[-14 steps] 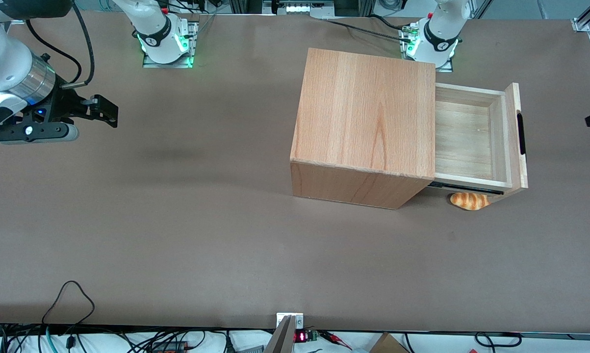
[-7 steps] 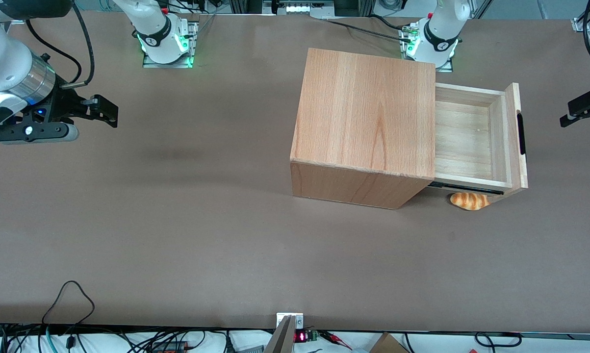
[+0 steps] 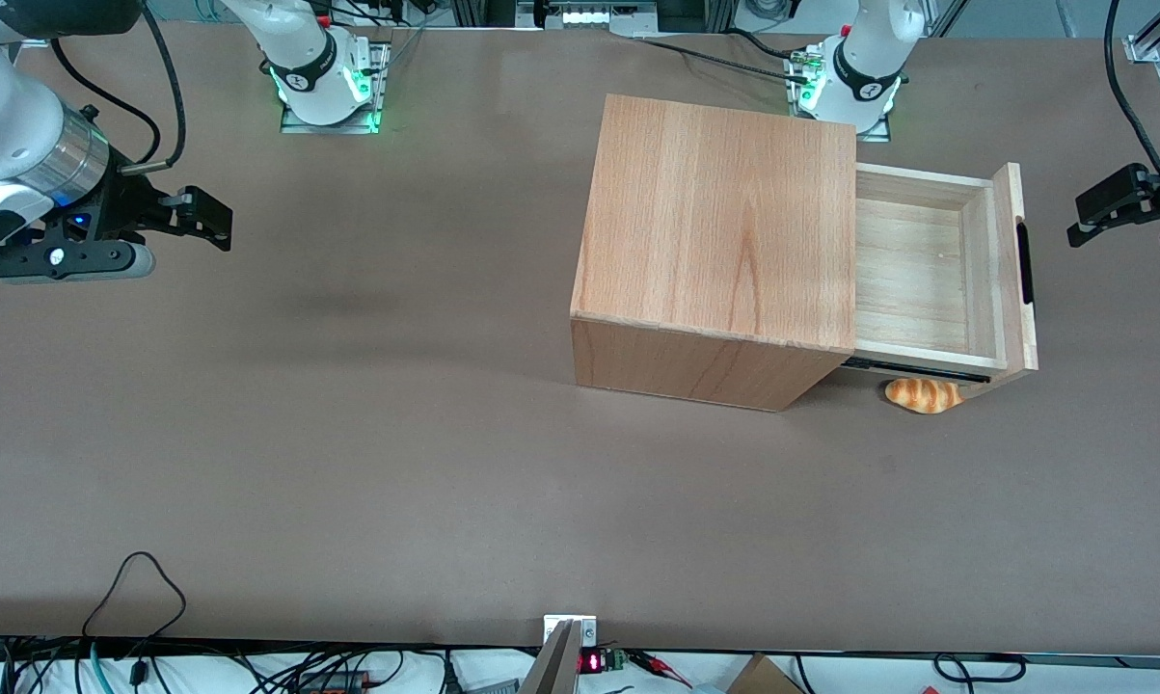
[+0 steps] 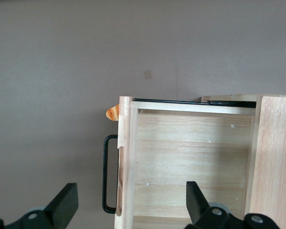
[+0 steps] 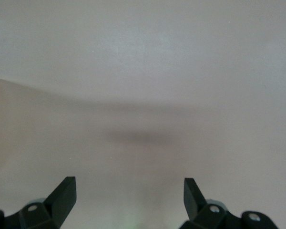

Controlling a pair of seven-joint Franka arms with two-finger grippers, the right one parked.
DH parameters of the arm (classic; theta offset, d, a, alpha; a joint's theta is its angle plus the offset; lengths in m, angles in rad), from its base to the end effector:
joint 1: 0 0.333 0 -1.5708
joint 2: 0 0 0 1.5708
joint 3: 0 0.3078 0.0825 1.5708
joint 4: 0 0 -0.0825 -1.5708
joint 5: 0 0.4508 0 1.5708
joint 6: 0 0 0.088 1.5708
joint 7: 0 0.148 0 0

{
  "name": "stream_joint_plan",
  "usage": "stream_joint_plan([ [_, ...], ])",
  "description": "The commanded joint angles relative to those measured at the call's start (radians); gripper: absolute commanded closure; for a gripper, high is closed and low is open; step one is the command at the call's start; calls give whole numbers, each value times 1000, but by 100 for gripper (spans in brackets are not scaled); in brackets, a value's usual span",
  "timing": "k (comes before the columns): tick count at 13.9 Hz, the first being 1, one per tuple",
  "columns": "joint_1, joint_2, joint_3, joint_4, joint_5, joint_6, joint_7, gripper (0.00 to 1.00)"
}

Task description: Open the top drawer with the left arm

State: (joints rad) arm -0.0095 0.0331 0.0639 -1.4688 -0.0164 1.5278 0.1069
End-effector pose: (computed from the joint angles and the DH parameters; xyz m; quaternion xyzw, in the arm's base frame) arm 0.6277 0.0311 0.6056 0.9995 -0.0267 0.0135 0.0061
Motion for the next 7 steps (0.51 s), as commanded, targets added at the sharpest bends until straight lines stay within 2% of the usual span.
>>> stream_joint_plan([
  [1, -6, -7, -1, 12, 15, -20, -16, 0],
  [7, -6, 2, 4, 27, 27, -25, -12, 0],
])
